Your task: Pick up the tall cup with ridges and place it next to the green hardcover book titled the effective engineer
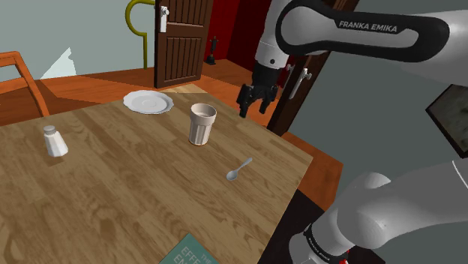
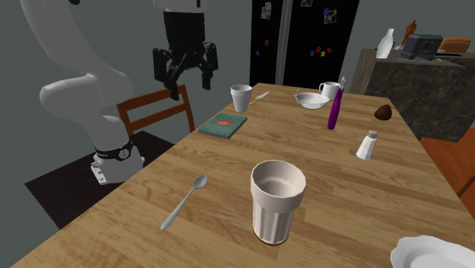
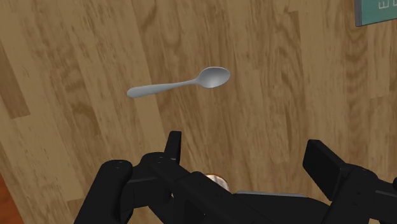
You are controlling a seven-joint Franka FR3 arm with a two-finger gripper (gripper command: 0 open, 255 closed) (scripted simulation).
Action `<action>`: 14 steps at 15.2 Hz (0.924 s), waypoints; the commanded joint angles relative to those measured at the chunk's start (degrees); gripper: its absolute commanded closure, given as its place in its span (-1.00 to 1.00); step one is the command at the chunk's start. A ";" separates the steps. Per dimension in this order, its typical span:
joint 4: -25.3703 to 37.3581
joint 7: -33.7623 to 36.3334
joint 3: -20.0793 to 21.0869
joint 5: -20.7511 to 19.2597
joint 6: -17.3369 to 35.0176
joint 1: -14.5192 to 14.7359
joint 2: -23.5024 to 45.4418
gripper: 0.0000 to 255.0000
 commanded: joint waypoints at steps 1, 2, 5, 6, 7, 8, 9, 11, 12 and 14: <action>2.66 0.34 0.75 -1.03 2.46 -0.15 5.12 -1.00; 3.83 0.64 1.14 -1.55 3.43 -0.15 7.29 -1.00; 7.78 1.69 2.22 -3.37 5.93 -0.12 13.90 -1.00; 9.25 2.08 2.55 -4.05 6.62 -0.08 16.13 -1.00; 10.80 2.49 2.85 -4.78 7.23 -0.03 18.37 -1.00; 12.42 2.91 3.12 -5.54 7.77 0.06 20.62 -1.00; 14.13 3.33 3.37 -6.32 8.22 0.16 22.89 -1.00; 17.79 4.19 3.77 -7.97 8.90 0.46 27.46 -1.00; 19.75 4.61 3.91 -8.83 9.11 0.66 29.77 -1.00; 23.94 5.40 4.09 -10.56 9.30 1.17 34.44 -1.00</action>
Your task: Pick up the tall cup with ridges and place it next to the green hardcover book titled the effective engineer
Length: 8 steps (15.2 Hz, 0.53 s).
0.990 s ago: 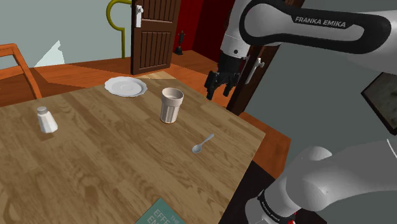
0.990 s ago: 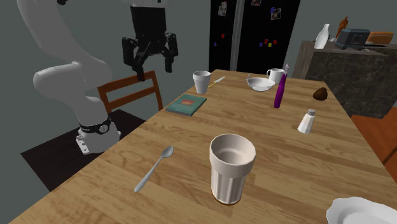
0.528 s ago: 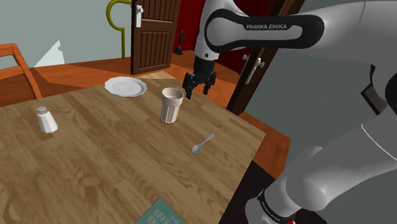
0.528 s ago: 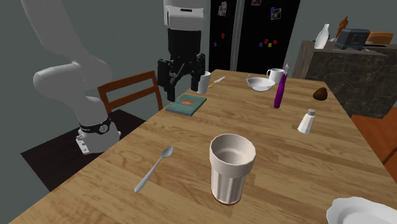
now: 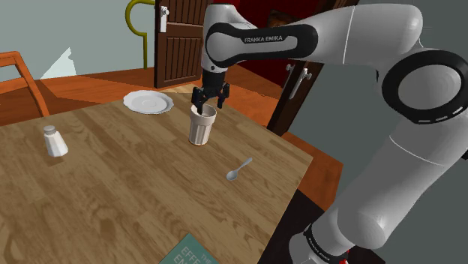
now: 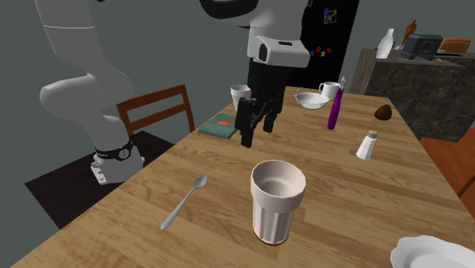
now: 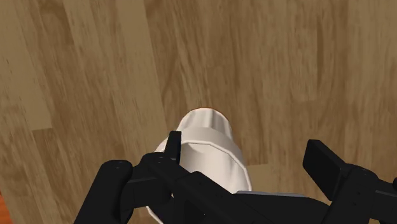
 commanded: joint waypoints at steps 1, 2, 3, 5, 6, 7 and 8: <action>4.18 1.10 0.28 -1.80 0.54 0.69 5.05 -1.00; 6.53 1.43 0.29 -2.66 0.43 1.03 7.43 -1.00; 8.99 1.73 0.26 -3.51 0.22 1.41 9.85 -1.00; 14.30 2.20 0.09 -5.14 -0.45 2.26 14.79 -1.00; 15.30 2.26 0.01 -5.40 -0.60 2.46 15.68 -1.00; 14.66 2.30 -0.05 -5.45 0.12 2.41 15.77 -1.00; 14.04 2.35 -0.09 -5.50 0.84 2.36 15.88 -1.00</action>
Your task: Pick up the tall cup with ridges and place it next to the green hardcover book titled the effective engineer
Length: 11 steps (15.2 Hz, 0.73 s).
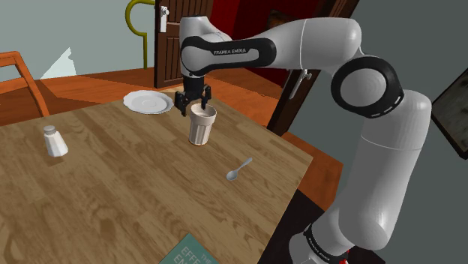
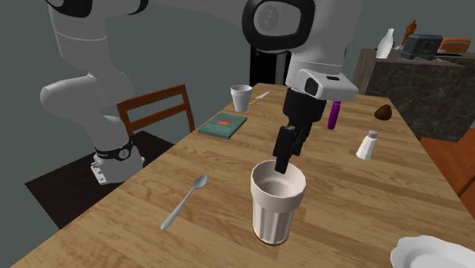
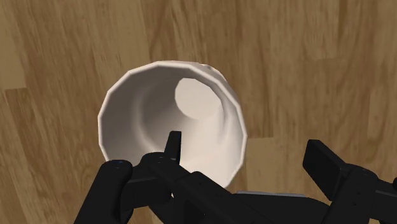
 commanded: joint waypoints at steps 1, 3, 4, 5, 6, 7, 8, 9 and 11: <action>-0.90 0.15 -0.10 -0.25 1.42 -0.04 0.50 -1.00; -2.06 0.25 -0.18 -0.37 2.83 -0.14 0.77 -1.00; -2.61 0.30 -0.23 -0.44 3.54 -0.19 0.92 -1.00; -3.45 0.38 -0.30 -0.55 4.63 -0.26 1.18 -1.00; -3.46 0.38 -0.30 -0.55 4.64 -0.26 1.17 -1.00; -3.45 0.38 -0.30 -0.55 4.63 -0.26 1.18 -1.00; -3.45 0.38 -0.30 -0.55 4.63 -0.26 1.18 -1.00; -3.45 0.38 -0.30 -0.55 4.63 -0.26 1.18 -1.00; -3.45 0.38 -0.30 -0.55 4.63 -0.26 1.18 -1.00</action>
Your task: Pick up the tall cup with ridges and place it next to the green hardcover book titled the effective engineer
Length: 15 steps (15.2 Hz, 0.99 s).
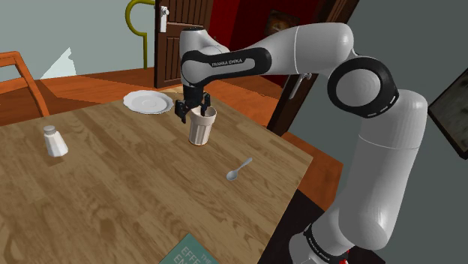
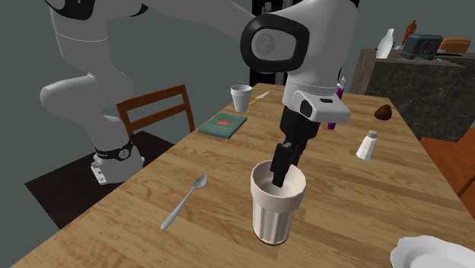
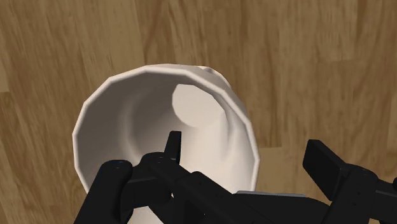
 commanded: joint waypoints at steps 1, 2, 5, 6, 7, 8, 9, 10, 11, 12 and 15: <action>0.00 0.00 0.00 0.00 0.02 0.00 0.01 -1.00; 0.00 0.00 0.00 0.00 0.01 0.00 0.00 -1.00; 0.00 0.00 0.00 0.00 0.01 0.00 0.00 1.00; 0.00 0.00 0.00 0.00 0.01 0.00 0.00 1.00; 0.00 0.00 0.00 0.00 0.01 0.00 0.00 1.00; -0.02 0.00 0.00 0.00 0.02 0.00 0.00 1.00; -0.06 0.00 0.00 0.00 0.04 -0.01 -0.02 1.00; 0.00 -0.01 0.00 0.00 0.01 -0.01 0.00 1.00; 0.03 -0.01 0.00 0.00 0.00 -0.01 0.02 1.00; 0.00 0.00 0.00 0.00 0.01 0.00 0.01 1.00; 1.28 -0.33 0.09 0.24 -1.96 -0.01 -0.71 1.00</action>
